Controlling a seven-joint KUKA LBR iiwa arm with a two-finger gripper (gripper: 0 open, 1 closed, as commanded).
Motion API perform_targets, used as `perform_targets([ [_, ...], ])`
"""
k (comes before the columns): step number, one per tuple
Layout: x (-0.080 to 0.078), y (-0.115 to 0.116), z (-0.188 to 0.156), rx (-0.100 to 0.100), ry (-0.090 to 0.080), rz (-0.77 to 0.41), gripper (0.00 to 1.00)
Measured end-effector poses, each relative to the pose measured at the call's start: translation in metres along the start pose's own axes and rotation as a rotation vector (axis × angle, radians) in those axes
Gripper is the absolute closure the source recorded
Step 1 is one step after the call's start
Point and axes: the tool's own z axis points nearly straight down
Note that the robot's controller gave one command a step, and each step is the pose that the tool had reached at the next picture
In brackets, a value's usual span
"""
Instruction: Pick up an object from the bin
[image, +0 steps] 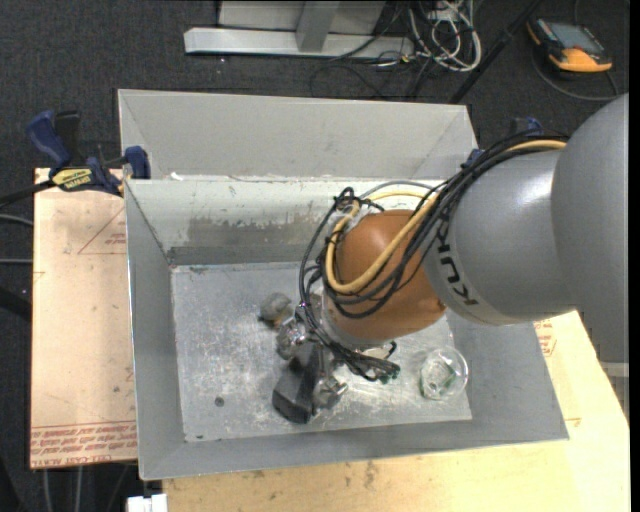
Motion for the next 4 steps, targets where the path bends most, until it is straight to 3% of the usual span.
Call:
perform_targets([
  [1,0.007,0.001,0.009,-0.005,0.024,0.001,0.0],
  [2,0.014,0.003,0.016,-0.011,0.042,0.004,1.0],
  [3,0.015,0.003,0.016,-0.011,0.042,0.004,1.0],
  [4,0.011,-0.033,-0.178,-0.025,0.064,-0.166,1.0],
])
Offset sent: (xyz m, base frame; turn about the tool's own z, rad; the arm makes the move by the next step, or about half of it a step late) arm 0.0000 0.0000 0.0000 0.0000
